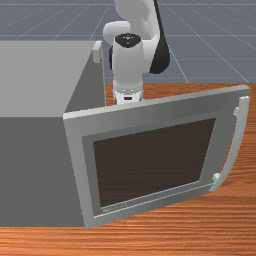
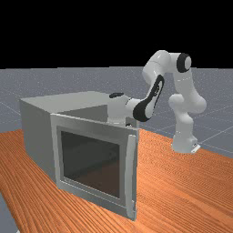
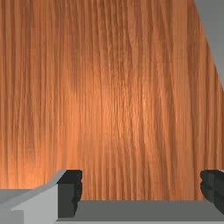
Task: Close the microwave
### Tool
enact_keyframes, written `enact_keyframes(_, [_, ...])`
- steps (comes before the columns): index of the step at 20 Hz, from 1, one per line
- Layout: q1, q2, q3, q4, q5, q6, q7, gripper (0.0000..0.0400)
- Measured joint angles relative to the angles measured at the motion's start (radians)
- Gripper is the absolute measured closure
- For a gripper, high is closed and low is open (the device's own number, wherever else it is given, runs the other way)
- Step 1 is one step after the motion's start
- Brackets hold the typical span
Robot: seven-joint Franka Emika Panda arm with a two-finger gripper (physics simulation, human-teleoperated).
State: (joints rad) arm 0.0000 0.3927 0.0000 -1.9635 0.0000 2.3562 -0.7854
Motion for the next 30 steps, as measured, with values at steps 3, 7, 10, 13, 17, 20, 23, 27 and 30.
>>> enact_keyframes(3, [0.000, 0.000, 0.000, 0.000, 0.000, 0.000, 0.000, 0.0310])
enact_keyframes(7, [0.000, 0.007, 0.000, 0.007, 0.000, -0.008, 0.000, 0.0388])
enact_keyframes(10, [0.000, 0.017, 0.000, 0.010, 0.000, -0.005, 0.000, 0.0397])
enact_keyframes(13, [0.000, 0.006, 0.000, 0.007, 0.000, -0.018, 0.000, 0.0399])
enact_keyframes(17, [0.000, -0.045, 0.000, 0.021, 0.000, -0.084, 0.000, 0.0400])
enact_keyframes(20, [0.003, -0.098, -0.002, 0.051, -0.010, -0.169, 0.008, 0.0400])
enact_keyframes(23, [0.003, -0.142, -0.002, 0.098, -0.009, -0.257, 0.007, 0.0400])
enact_keyframes(27, [0.002, -0.182, -0.001, 0.181, -0.008, -0.379, 0.005, 0.0400])
enact_keyframes(30, [0.001, -0.203, 0.000, 0.249, -0.004, -0.460, -0.007, 0.0400])
